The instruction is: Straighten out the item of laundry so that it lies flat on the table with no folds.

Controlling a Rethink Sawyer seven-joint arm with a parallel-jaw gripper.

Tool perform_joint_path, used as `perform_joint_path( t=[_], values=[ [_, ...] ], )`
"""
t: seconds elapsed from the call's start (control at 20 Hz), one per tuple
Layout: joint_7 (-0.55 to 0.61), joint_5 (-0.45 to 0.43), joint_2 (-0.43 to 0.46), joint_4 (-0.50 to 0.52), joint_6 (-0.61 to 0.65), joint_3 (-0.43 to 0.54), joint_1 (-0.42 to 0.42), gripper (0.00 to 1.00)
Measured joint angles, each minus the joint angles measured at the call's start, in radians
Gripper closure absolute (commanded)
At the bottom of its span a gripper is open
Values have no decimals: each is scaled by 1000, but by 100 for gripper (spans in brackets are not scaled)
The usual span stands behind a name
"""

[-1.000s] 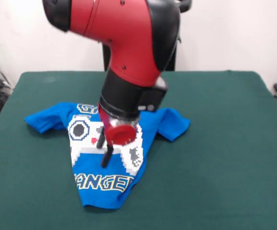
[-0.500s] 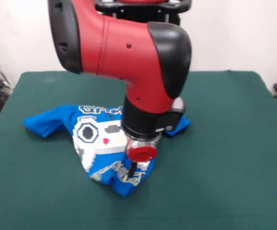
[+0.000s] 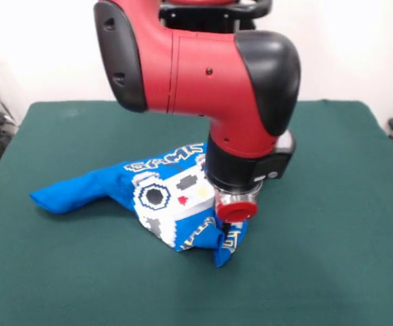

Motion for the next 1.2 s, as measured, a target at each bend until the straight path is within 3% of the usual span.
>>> perform_joint_path(
  t=[0.4,0.5,0.7,0.9,1.2],
  values=[
    [0,-2,-35,23,-1,-1,14,0],
    [0,-37,-44,21,-18,-19,35,0],
    [0,-130,-49,9,-109,-55,77,0],
    [0,-245,-14,-50,-344,-96,123,0],
    [0,-263,64,-128,-459,-108,133,0]
  ],
)
